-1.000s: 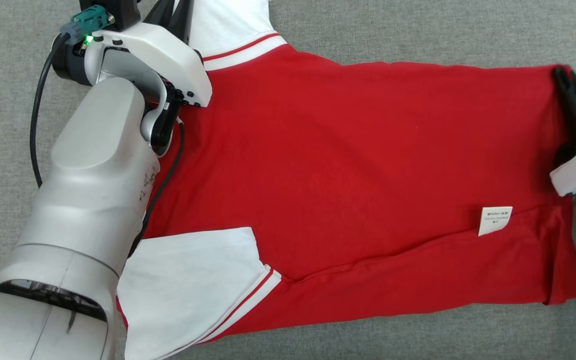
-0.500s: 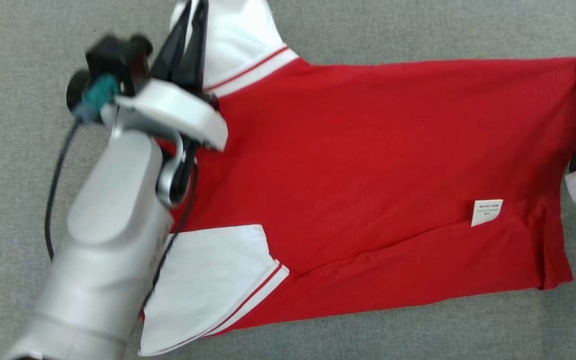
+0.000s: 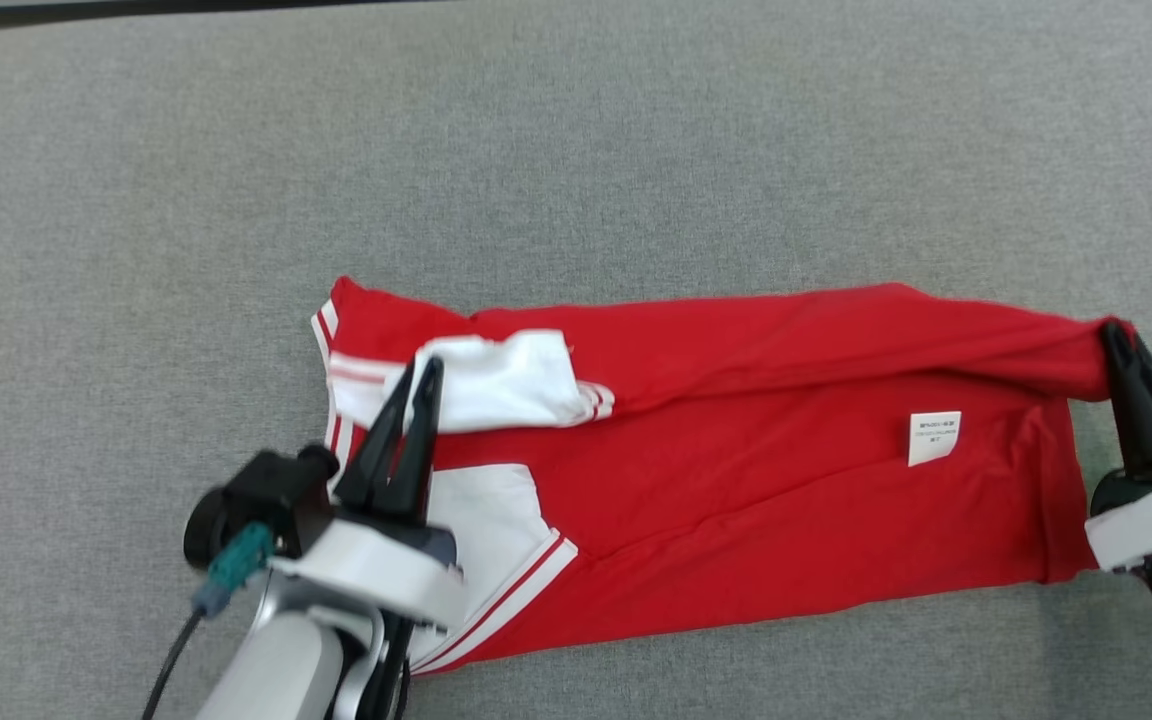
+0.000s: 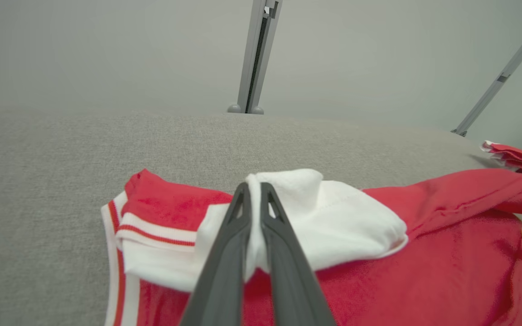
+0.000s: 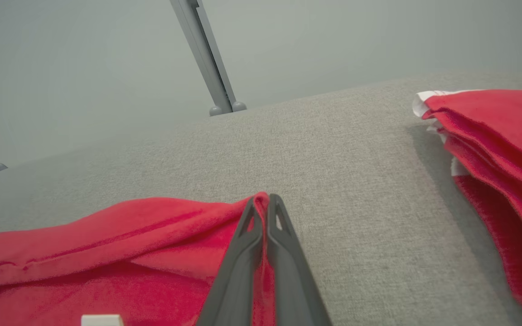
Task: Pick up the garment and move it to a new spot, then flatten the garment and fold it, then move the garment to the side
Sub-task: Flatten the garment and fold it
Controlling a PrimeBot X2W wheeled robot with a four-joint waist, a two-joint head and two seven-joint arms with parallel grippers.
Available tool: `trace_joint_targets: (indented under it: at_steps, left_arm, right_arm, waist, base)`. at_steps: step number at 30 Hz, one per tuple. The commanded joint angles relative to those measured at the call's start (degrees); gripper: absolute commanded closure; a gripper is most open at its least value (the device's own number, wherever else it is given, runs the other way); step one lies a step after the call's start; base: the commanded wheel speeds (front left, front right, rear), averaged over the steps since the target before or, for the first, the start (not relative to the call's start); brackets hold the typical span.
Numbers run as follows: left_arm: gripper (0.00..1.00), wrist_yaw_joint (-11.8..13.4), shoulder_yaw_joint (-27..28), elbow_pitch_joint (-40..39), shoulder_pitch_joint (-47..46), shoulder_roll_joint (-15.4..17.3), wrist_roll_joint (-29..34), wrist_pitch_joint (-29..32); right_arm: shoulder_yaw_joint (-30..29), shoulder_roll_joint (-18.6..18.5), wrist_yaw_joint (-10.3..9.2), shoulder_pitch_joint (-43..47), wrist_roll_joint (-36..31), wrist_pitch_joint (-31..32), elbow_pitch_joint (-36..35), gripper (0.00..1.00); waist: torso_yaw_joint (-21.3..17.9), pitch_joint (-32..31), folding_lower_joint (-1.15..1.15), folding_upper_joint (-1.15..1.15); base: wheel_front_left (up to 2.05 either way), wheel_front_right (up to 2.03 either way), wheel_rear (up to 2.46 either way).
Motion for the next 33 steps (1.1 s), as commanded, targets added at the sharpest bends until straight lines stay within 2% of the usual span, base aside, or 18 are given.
trace_joint_targets:
  at_steps: [1, 9, 10, 11, 12, 13, 16, 22, 33]
  left_arm:
    - [1.00, 0.6, 0.1, -1.2, 1.6, 0.6, -0.3, 0.6]
    - [1.00, 4.1, -0.5, -10.1, 12.4, 3.1, -2.3, 7.5]
    - [1.00, 4.3, -0.5, -10.3, 13.1, 3.1, -2.7, 8.2]
    - [0.83, 4.7, -0.3, -10.4, 13.5, 3.0, -2.9, 8.5]
    - [0.39, 4.7, -0.2, -9.9, 14.1, 2.6, -4.0, 9.2]
    - [0.00, 4.7, -0.2, -9.5, 14.4, 2.4, -4.5, 9.5]
    - [0.00, 5.0, 0.5, -8.8, 14.5, 1.9, -5.0, 7.8]
    - [0.00, 6.2, 2.3, -8.5, 12.2, 1.6, -1.5, -0.2]
    - [0.00, 7.6, 8.2, -8.5, 10.3, 1.9, 3.3, -3.9]
  right_arm:
    - [-0.2, 0.2, 0.00, 0.9, -0.1, -0.3, -0.2, 1.00]
    - [-0.7, 2.8, 0.00, 6.1, -0.7, -0.4, -0.4, 1.00]
    - [-0.6, 3.1, 0.00, 6.4, -0.8, -0.5, -0.2, 0.67]
    - [-0.3, 3.6, 0.00, 6.6, -0.8, -0.7, -0.2, 0.50]
    - [0.0, 3.9, 0.00, 6.8, -0.8, -0.9, -0.2, 0.00]
    - [0.0, 4.0, 0.00, 7.0, -0.9, -1.0, -0.2, 0.00]
    - [-0.4, 4.7, 0.00, 7.7, -1.8, -2.6, -1.3, 0.00]
    - [-2.2, 6.3, 0.00, 9.1, -6.1, -5.8, -6.4, 0.00]
    - [-4.3, 9.2, 0.00, 12.3, -14.0, -3.2, -14.1, 0.00]
  waist:
    - [0.0, -0.9, 0.00, 0.00]
    - [-0.1, -3.2, 0.00, 0.00]
    - [-0.1, -3.2, 0.00, 0.00]
    - [-0.1, -3.2, 0.00, 0.00]
    - [-0.1, -3.2, 0.00, 0.00]
    - [0.0, -3.2, 0.00, 0.00]
    - [-0.1, -3.5, 0.00, 0.00]
    - [-0.6, -4.7, 0.00, 0.00]
    - [-1.9, -9.5, 0.00, 0.00]
  base:
    - [0.00, 0.00, 0.00]
    - [0.00, 0.00, 0.00]
    - [0.00, 0.00, 0.00]
    - [0.00, 0.00, 0.00]
    - [0.00, 0.00, 0.00]
    - [0.00, 0.00, 0.00]
    - [0.00, 0.00, 0.00]
    - [0.00, 0.00, 0.00]
    - [0.00, 0.00, 0.00]
